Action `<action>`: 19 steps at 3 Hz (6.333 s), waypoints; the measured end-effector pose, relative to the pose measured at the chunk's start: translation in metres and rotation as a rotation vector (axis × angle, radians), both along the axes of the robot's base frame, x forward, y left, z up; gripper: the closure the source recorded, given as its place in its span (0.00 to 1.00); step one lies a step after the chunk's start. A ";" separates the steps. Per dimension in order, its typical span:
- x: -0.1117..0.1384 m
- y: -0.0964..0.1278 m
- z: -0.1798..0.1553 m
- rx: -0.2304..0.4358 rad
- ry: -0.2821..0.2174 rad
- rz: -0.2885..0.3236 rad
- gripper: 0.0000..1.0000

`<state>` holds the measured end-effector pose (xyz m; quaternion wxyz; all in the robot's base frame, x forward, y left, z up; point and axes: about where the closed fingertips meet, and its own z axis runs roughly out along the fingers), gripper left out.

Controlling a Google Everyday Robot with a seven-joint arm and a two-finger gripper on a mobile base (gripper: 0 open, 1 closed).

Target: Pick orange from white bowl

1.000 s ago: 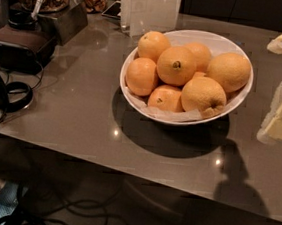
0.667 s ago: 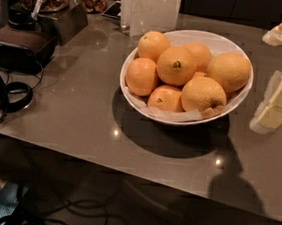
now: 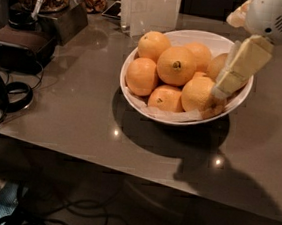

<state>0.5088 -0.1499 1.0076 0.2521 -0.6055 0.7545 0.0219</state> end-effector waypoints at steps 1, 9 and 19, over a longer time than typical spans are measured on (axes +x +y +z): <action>0.004 0.003 -0.001 0.011 0.003 0.005 0.00; 0.048 0.083 -0.073 0.217 0.152 0.077 0.00; 0.013 0.062 0.019 0.604 -0.073 0.271 1.00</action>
Offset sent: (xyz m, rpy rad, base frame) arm 0.0187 0.0274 -0.0324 0.2172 0.0628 -0.0211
